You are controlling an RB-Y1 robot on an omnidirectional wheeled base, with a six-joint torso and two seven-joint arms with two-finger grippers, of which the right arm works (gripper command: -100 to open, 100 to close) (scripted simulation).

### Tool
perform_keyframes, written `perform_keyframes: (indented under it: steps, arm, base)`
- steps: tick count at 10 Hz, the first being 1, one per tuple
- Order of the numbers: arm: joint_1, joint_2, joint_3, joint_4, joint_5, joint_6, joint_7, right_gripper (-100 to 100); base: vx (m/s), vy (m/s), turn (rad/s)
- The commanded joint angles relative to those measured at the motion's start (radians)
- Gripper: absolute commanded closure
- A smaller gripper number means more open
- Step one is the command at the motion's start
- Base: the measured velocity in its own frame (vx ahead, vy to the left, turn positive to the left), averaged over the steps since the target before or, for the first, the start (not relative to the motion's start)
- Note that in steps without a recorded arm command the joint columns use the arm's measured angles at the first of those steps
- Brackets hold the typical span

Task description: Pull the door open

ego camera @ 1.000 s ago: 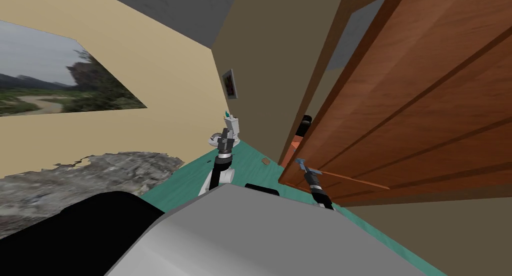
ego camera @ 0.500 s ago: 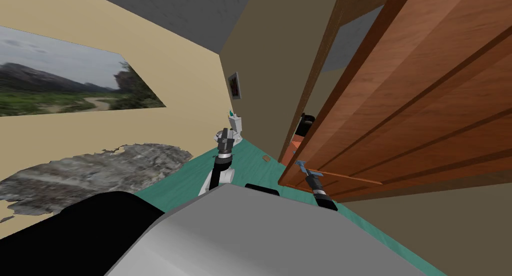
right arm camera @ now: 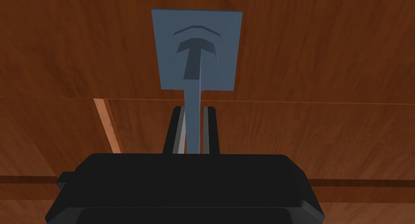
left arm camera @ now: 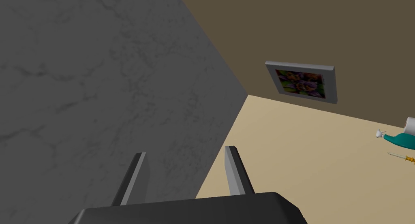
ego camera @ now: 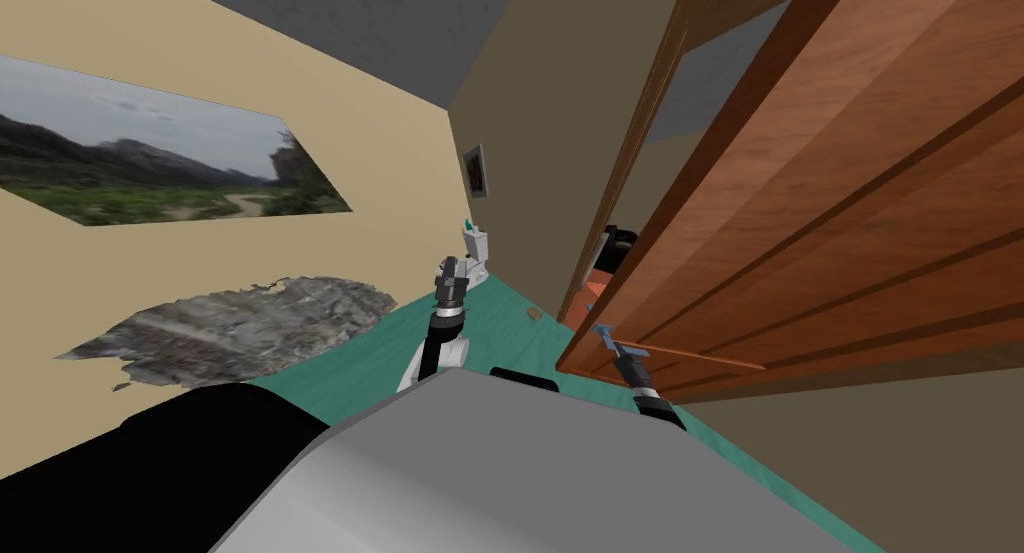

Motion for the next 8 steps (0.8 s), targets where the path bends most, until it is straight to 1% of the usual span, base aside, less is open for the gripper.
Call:
perform_keyframes:
  steps: [1, 2, 4, 5, 6, 8]
  arm:
    - [-0.008, -0.002, 0.004, 0.029, 0.003, -0.026, -0.005, 100]
    - [0.003, -0.010, 0.010, 0.036, 0.005, -0.048, -0.013, 100]
    - [0.011, -0.016, 0.014, 0.041, 0.007, -0.065, -0.019, 100]
    - [0.023, -0.025, 0.020, 0.048, 0.011, -0.090, -0.029, 100]
    - [0.027, -0.028, 0.022, 0.050, 0.012, -0.099, -0.032, 100]
    - [0.043, -0.040, 0.030, 0.060, 0.016, -0.131, -0.044, 100]
  base:
    - [-0.133, -0.066, 0.093]
    - [-0.189, -0.082, 0.149]
    - [-0.172, -0.050, 0.095]
    - [-0.182, -0.066, 0.172]
    - [-0.206, -0.082, 0.153]
    - [-0.163, -0.079, 0.145]
